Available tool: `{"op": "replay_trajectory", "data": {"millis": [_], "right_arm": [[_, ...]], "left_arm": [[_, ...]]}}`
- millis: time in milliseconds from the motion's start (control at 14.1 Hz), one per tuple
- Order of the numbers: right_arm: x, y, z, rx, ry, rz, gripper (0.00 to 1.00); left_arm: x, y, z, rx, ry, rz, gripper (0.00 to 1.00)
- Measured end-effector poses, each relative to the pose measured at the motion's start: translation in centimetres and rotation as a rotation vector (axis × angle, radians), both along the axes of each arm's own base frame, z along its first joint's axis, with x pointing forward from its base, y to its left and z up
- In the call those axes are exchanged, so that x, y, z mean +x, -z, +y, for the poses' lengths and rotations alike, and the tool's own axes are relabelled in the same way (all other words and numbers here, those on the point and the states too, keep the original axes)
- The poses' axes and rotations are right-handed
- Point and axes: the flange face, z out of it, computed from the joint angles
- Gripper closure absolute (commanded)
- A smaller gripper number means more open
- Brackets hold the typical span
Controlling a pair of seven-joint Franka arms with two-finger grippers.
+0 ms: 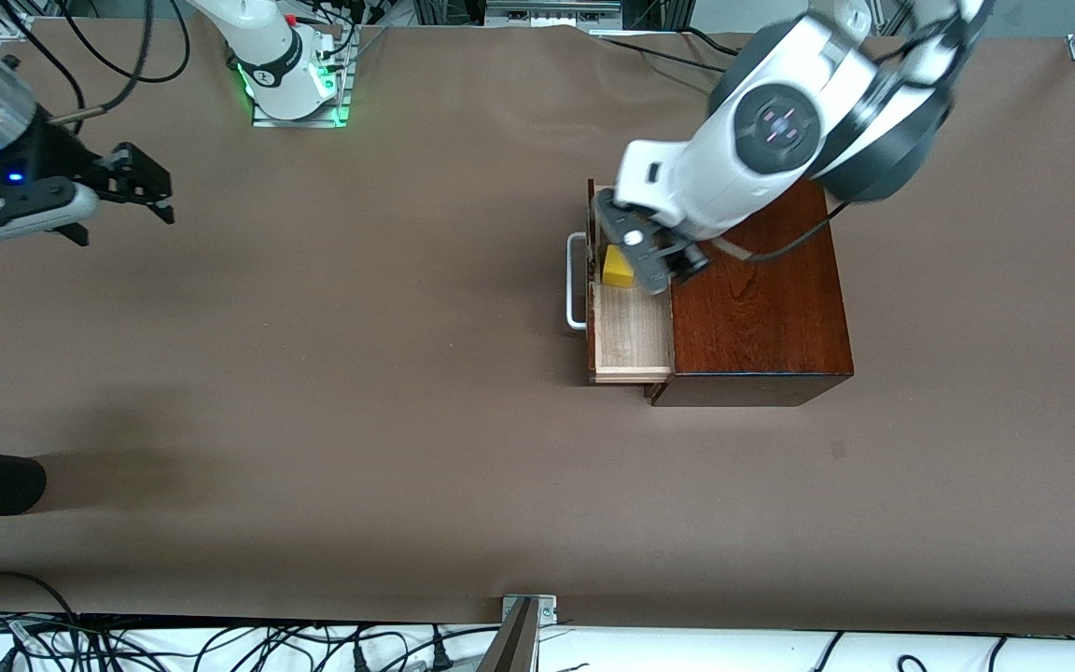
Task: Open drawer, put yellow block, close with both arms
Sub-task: 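Lower the left gripper to the drawer front beside the handle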
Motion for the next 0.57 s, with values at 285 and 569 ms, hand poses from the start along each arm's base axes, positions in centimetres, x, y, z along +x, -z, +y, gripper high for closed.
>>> {"op": "replay_trajectory", "data": {"millis": [285,569], "right_arm": [[0.3,-0.5,-1.8,0.002,0.013,-0.023,0.0],[0.8,0.5,-1.6,-0.001,0.011,-0.005,0.0]], "left_arm": [[-0.9,6.1,-7.3,-0.11,0.2,-0.071,0.0],[-3.6,10.3,-12.1,-0.075,0.496,-0.153,0.0]]}}
